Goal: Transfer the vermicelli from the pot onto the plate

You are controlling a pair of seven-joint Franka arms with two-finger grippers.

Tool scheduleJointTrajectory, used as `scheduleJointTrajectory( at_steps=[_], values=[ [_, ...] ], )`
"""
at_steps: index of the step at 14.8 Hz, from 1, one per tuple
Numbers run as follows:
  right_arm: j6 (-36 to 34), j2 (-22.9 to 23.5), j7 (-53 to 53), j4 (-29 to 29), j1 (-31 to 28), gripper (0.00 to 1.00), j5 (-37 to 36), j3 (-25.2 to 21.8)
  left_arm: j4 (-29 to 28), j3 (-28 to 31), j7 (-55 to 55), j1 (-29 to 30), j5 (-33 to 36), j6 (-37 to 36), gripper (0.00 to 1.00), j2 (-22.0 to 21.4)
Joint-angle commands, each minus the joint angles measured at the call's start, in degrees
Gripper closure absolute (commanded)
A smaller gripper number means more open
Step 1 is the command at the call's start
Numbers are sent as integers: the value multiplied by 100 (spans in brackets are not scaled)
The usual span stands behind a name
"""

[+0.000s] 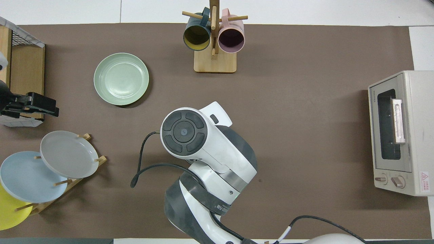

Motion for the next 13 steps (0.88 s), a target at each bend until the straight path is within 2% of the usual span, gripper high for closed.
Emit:
scheduleJointTrajectory(
  at_steps=[1, 7, 13],
  values=[
    [361, -272, -69, -530, -71, 2, -108, 40, -29, -29, -40, 39, 153, -85, 0, -58],
    [501, -360, -184, -742, -71, 22, -108, 40, -20, -29, -40, 39, 153, -85, 0, -58],
    [773, -299, -271, -803, -80, 24, -99, 40, -20, -29, -40, 30, 153, -120, 0, -58]
  ],
)
